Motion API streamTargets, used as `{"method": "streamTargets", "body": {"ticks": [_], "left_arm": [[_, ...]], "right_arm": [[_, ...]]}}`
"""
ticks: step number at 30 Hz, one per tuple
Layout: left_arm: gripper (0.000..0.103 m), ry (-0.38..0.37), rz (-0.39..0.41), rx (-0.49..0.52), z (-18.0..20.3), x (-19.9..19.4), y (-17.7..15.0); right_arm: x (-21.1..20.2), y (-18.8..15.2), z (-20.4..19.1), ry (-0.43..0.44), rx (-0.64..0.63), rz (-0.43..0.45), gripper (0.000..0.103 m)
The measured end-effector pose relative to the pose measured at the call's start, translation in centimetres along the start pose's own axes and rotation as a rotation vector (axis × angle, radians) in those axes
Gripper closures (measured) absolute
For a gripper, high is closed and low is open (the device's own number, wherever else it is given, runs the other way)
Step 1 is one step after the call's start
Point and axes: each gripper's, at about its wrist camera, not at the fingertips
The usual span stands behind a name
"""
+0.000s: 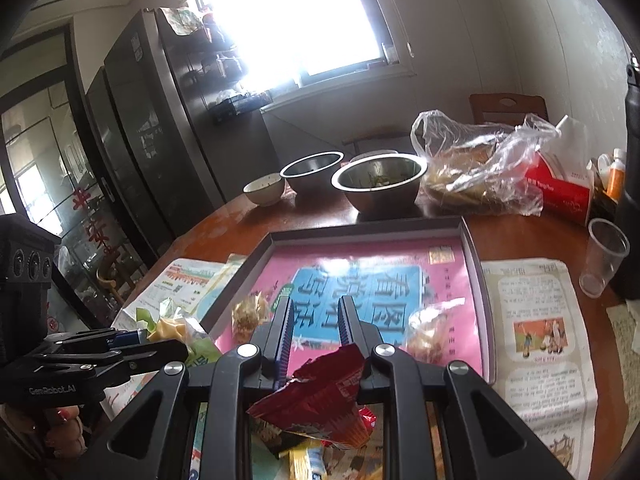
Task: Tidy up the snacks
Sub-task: 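Lift both snacks into the grey box and open both tools to release them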
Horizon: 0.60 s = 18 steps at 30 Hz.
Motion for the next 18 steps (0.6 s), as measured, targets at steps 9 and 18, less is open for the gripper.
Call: {"method": "streamTargets", "body": {"ticks": [9,18], "left_arm": [[0.069,0.022,0.003,-0.006,-0.3,1.6,2.2],[0.069,0.053,0.008,-0.015,-0.7,3.5,3.9]], "right_arm": [[0.7,2.2,1.0,0.003,0.01,0.033,0.08],[1.6,3.1,2.3,0.009,0.058,0.045,0.08]]}}
Point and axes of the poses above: each gripper's, at about its wrist camera, not at the fingertips, and x roughly the way its jaws point, z to its right, y to its top, and after that the axes turned 12 degrees about y, right-handed
